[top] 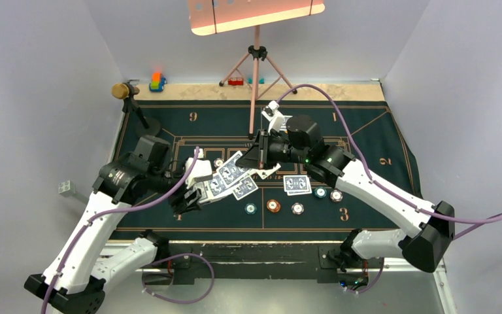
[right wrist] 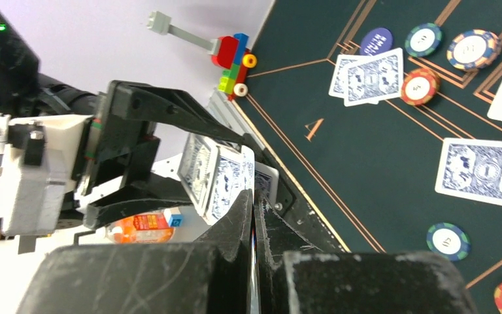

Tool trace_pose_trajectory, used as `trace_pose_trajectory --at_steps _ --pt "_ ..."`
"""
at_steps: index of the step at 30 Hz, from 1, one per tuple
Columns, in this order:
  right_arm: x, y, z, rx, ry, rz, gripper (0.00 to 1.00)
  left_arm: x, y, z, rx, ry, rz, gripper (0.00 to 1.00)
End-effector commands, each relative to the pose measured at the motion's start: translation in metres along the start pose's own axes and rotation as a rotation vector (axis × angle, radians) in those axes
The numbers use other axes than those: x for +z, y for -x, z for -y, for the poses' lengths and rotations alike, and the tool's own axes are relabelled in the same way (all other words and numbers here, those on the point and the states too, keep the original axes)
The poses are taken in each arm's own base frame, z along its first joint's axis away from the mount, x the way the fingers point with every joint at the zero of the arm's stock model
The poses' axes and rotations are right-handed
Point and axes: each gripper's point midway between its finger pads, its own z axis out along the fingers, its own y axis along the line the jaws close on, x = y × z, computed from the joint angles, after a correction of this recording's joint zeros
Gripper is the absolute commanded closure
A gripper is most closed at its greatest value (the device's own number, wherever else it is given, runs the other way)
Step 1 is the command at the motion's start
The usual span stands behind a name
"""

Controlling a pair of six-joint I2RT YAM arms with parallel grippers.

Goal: Distribute texas hold em gaming equipment

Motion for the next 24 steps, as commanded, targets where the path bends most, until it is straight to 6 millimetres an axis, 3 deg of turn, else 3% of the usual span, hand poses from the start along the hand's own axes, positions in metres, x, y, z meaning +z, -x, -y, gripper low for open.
trace_pose_trajectory --at_steps 1,5,8,12,15,18,24 --pt "-0.017 0.018 -0.041 -0.023 0.144 0.053 0.99 -0.004 0.015 0.0 0.046 0.007 0.063 1.0" --pt "-0.029 0.028 -0.05 -0.026 0.178 0.083 1.0 -0.004 0.015 0.0 0.047 0.006 0.065 1.0" --pt "-0.046 0.046 -0.043 -0.025 0.152 0.141 1.0 -0.004 0.014 0.001 0.048 0.003 0.065 1.0" --pt "-0.069 0.069 -0.018 -0.008 0.084 0.218 1.0 -0.005 0.014 0.004 0.053 -0.004 0.074 1.0" --pt "-0.073 0.078 0.01 0.02 0.016 0.248 1.0 -0.005 0.014 0.005 0.057 -0.004 0.08 1.0" --pt "-0.06 0.069 0.048 0.06 -0.07 0.212 1.0 -0.006 0.013 0.007 0.06 -0.006 0.076 1.0" --pt "-0.016 0.029 0.116 0.14 -0.125 0.101 1.0 -0.007 0.014 0.009 0.063 -0.012 0.085 1.0"
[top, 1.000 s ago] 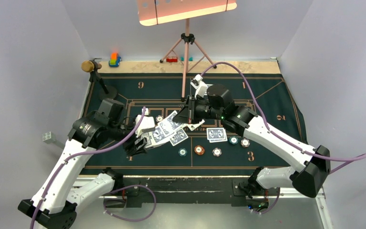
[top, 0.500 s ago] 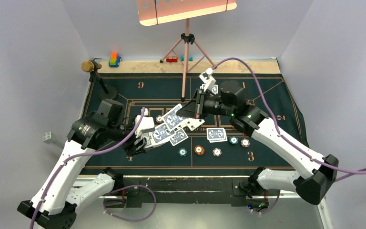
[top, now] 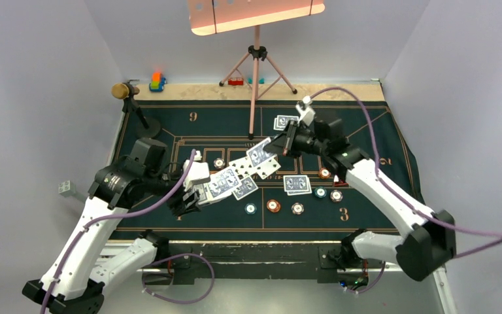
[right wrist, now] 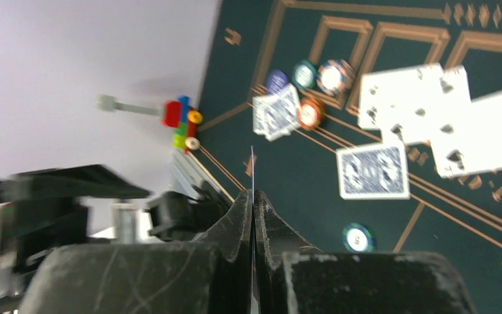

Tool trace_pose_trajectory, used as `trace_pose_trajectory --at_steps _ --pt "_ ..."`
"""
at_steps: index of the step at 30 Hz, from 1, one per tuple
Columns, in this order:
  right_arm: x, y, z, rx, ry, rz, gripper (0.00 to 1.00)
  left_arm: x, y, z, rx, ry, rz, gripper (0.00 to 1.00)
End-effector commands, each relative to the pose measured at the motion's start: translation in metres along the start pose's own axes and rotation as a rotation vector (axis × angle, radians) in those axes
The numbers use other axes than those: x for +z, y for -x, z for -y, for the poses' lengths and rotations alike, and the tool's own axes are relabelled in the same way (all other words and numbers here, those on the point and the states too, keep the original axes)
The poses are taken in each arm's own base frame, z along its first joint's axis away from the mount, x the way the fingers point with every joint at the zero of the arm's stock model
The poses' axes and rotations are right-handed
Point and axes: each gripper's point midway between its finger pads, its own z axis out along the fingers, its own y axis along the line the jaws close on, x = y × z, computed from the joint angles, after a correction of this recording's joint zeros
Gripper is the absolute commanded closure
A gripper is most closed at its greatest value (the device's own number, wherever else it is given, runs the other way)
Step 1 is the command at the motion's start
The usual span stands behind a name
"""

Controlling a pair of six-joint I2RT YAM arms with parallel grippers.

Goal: Distribute texas hold em gaming equipment

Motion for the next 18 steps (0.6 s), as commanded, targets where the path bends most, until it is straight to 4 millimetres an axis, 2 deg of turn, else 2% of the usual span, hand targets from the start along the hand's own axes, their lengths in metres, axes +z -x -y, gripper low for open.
trace_pose_trajectory --at_steps 1,5,12,15,18 --pt "0.032 -0.034 0.045 0.038 -0.023 -0.105 1.0 -0.002 0.01 0.003 0.041 -0.015 0.05 1.0" --pt "0.063 -0.053 0.071 0.056 -0.034 -0.145 1.0 -0.001 0.01 0.003 0.037 -0.021 0.049 1.0" --pt "0.11 -0.082 0.102 0.056 -0.081 -0.209 1.0 -0.001 0.011 0.003 0.035 -0.023 0.051 1.0" --pt "0.123 -0.098 0.114 0.062 -0.104 -0.25 1.0 0.0 0.01 0.005 0.029 -0.033 0.051 1.0" --pt "0.128 -0.116 0.127 0.06 -0.153 -0.279 1.0 0.002 0.009 0.005 0.03 -0.039 0.051 1.0"
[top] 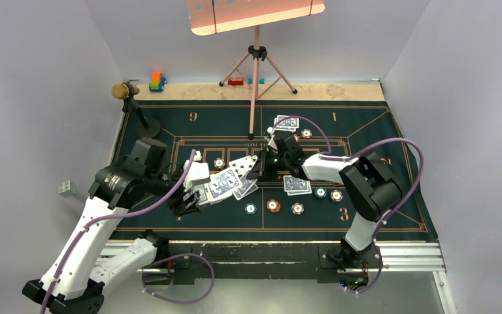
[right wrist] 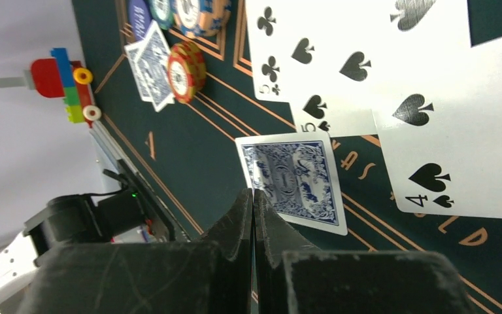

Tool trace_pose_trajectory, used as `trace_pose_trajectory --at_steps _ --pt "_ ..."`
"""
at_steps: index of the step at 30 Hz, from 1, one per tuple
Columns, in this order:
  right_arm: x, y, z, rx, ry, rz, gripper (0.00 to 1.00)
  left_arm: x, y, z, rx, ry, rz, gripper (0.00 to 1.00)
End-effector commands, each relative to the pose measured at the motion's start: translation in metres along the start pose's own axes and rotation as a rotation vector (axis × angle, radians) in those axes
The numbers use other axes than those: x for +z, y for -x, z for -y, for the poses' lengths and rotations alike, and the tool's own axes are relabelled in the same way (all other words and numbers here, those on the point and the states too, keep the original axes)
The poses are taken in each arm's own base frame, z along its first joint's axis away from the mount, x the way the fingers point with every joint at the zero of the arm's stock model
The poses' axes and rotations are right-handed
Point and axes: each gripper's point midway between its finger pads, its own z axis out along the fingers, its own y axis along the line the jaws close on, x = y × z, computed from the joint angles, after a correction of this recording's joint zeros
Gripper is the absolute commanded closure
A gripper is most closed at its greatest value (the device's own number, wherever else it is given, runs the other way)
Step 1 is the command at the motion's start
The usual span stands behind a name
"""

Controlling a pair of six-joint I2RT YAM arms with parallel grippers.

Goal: Distribute texas hold em gaming equipment

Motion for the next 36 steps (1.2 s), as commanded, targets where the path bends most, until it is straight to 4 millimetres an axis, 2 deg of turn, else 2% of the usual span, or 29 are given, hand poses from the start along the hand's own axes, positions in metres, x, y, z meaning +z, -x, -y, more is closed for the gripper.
trace_pose_trajectory --at_steps 1,4,8,12,18,23,27,36 --pt "0.013 0.006 -0.007 -0.055 -0.001 0.038 1.0 0.003 0.006 0.003 0.03 -0.03 0.041 1.0" --pt "0.016 -0.002 0.009 -0.047 -0.068 0.027 0.95 0.005 0.006 0.003 0.032 -0.033 0.042 1.0" --pt "0.008 -0.004 0.027 -0.06 -0.178 0.04 0.64 0.006 0.006 0.003 0.034 -0.042 0.043 1.0" --pt "-0.012 0.001 0.027 -0.098 -0.249 0.068 0.53 0.008 0.004 0.004 0.031 -0.051 0.04 1.0" --pt "-0.062 0.027 -0.011 -0.201 -0.282 0.184 0.52 0.012 0.0 0.002 0.03 -0.056 0.033 1.0" --pt "-0.093 0.032 -0.041 -0.315 -0.32 0.218 0.53 0.016 -0.002 0.001 0.03 -0.062 0.026 1.0" --pt "-0.1 0.021 -0.058 -0.39 -0.353 0.201 0.53 0.017 0.0 0.001 0.03 -0.069 0.033 1.0" --pt "-0.095 0.003 -0.112 -0.523 -0.366 0.211 0.55 0.017 0.0 -0.003 0.02 -0.061 0.022 1.0"
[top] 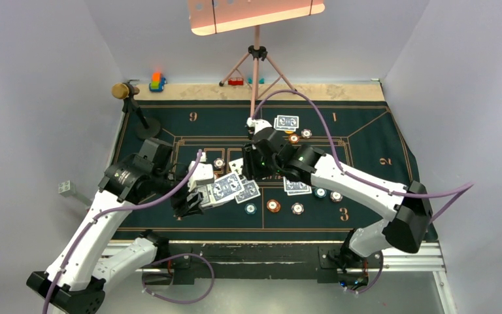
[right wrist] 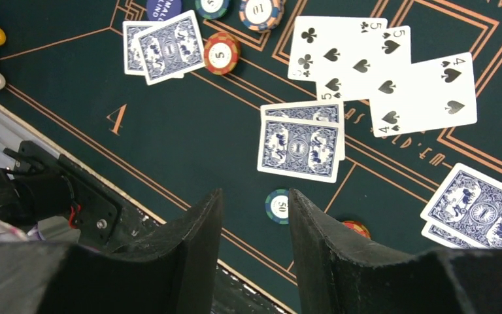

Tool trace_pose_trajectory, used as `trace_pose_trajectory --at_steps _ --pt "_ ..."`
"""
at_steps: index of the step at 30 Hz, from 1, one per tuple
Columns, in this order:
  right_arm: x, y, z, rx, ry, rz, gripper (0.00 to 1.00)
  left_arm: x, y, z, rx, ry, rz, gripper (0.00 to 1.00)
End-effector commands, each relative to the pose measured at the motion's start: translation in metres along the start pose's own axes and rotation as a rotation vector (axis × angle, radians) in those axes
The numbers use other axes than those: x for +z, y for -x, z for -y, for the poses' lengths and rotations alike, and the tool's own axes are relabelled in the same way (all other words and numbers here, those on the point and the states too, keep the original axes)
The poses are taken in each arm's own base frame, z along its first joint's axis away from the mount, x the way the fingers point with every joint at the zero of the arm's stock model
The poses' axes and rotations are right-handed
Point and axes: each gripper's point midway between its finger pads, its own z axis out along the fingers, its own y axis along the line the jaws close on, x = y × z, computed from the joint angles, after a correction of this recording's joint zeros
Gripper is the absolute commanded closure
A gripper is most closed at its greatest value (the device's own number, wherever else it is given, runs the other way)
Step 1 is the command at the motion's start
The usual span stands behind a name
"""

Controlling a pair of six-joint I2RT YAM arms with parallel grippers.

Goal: Distribute texas hold em gaming equipment

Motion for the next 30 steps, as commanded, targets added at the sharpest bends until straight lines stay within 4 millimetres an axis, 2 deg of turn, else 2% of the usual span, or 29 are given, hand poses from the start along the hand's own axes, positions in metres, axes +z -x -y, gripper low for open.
trace_pose_trajectory --at_steps 1,8,12,15,18,20,25,28,30 --pt "-0.014 0.017 -0.018 -0.078 -0.057 0.052 0.55 0.0 0.012 -0.004 0.037 0.006 0.042 1.0" --pt "-0.007 -0.003 -0.054 -0.153 -0.06 0.014 0.56 -0.002 0.017 -0.009 0.043 0.034 0.056 1.0" --pt "-0.003 -0.008 -0.076 -0.164 -0.029 -0.002 0.57 -0.005 0.018 -0.012 0.046 0.055 0.048 1.0" --pt "-0.002 -0.009 -0.084 -0.16 -0.02 -0.01 0.57 -0.006 0.02 -0.011 0.05 0.055 0.058 1.0" --pt "-0.005 -0.008 -0.083 -0.142 -0.028 -0.007 0.57 -0.007 0.02 -0.01 0.049 0.053 0.061 1.0" --pt "-0.011 -0.003 -0.073 -0.139 -0.065 0.014 0.56 -0.007 0.019 -0.008 0.048 0.051 0.061 1.0" --pt "-0.037 0.011 -0.04 -0.068 -0.117 0.066 0.44 -0.008 0.02 -0.008 0.054 0.054 0.066 1.0" --pt "-0.053 0.015 -0.035 0.01 -0.026 0.099 0.4 -0.008 0.021 -0.008 0.052 0.054 0.068 1.0" --pt "-0.057 0.016 -0.04 0.067 0.08 0.109 0.37 -0.009 0.024 -0.009 0.054 0.056 0.075 1.0"
